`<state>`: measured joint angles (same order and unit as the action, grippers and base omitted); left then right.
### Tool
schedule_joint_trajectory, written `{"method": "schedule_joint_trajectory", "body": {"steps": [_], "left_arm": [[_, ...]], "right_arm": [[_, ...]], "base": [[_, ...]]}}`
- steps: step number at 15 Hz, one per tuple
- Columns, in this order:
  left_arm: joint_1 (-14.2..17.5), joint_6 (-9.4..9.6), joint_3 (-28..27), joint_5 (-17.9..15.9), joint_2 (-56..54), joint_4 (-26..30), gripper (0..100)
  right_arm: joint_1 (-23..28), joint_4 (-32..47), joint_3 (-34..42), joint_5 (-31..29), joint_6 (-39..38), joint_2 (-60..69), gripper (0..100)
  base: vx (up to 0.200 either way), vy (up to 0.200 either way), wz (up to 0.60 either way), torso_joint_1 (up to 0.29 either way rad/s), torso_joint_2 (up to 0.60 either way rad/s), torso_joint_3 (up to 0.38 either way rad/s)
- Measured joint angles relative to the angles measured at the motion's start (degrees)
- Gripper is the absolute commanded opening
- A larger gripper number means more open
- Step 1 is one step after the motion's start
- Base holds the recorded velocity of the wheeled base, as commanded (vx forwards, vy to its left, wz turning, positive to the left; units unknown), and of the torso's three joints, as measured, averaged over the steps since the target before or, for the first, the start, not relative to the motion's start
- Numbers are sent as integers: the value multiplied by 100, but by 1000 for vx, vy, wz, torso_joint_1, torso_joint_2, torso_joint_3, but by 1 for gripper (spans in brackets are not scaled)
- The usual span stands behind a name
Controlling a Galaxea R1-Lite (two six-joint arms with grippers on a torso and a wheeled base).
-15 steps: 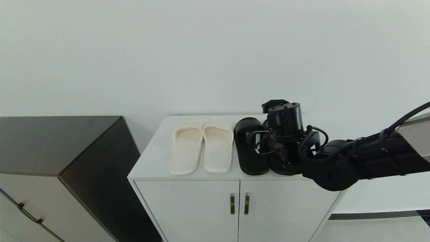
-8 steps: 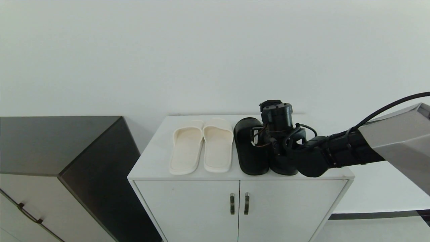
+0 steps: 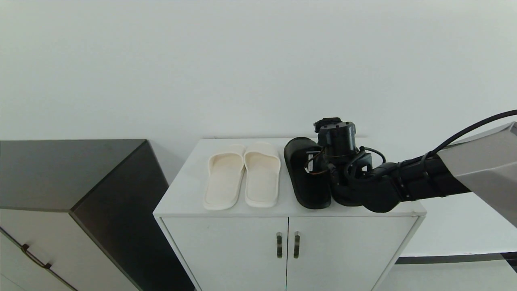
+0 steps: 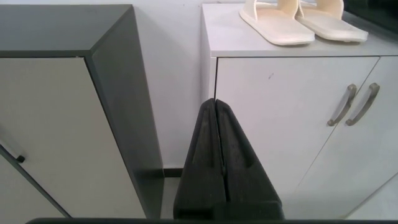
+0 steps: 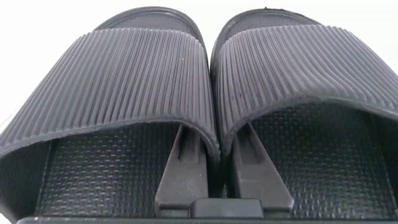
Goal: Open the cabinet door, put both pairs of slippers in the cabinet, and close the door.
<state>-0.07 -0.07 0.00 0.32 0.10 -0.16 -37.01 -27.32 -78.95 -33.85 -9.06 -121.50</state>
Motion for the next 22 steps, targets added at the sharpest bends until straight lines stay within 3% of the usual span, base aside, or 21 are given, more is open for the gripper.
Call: {"method": "schedule_joint_trajectory", "body": {"steps": [3,11,22], "left_arm": [[-2,0,0,0,0,0,0],[-4,0,0,1,0,0,0],[-2,0,0,0,0,0,0]], "right_arm": [[-182,0,640,195,99,651,0],[-984,222,3526,2545,189,3250,0],[-1103,193,3975,2664,189,3833,0]], "base": [[0,0,0,0,0,0],[0,0,0,0,0,0],[-164,0,0,0,-1,2]]}}
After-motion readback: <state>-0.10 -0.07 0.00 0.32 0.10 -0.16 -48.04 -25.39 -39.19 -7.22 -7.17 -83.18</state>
